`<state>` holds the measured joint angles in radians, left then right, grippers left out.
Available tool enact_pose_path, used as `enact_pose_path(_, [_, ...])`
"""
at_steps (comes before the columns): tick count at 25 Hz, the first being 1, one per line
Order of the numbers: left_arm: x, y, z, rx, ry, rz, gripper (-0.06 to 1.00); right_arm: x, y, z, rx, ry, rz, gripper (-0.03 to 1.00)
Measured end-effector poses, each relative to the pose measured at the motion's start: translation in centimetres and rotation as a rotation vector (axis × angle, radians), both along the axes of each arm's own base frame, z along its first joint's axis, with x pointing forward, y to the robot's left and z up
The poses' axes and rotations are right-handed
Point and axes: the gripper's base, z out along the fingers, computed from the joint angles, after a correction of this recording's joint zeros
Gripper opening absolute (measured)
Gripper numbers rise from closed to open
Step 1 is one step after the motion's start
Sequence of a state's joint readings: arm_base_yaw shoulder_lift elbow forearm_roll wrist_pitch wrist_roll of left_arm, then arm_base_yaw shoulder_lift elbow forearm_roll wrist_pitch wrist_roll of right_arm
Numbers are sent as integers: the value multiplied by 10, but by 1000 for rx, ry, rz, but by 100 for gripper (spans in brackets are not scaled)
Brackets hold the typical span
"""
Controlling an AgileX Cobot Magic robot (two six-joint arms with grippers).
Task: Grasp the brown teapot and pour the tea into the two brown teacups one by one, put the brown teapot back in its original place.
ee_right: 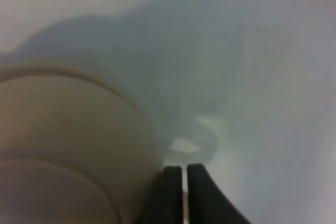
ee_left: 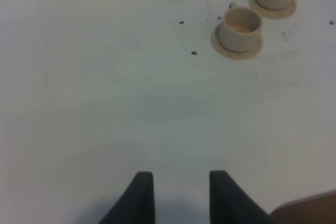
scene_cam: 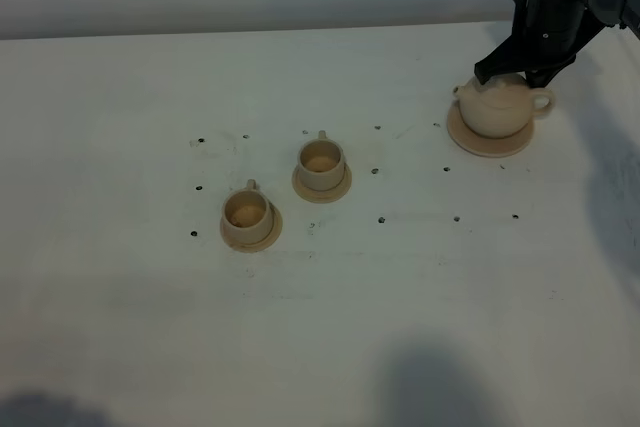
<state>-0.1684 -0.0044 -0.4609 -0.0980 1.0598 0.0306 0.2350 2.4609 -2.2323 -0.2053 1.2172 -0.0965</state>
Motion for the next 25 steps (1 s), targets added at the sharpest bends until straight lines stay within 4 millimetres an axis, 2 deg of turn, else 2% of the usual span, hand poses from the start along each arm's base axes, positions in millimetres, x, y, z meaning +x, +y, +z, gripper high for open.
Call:
enact_pose_path(7, [0,0,0,0,0,0,24,-2,-1,15,0,-26,10,2])
enact_pose_path(12, [0,0,0,0,0,0,24,-4,-1,30,-14,-41,92,2])
enact_pose_path(25, [0,0,0,-2,0,1,24,-22,9,98,-62,-108,745,2])
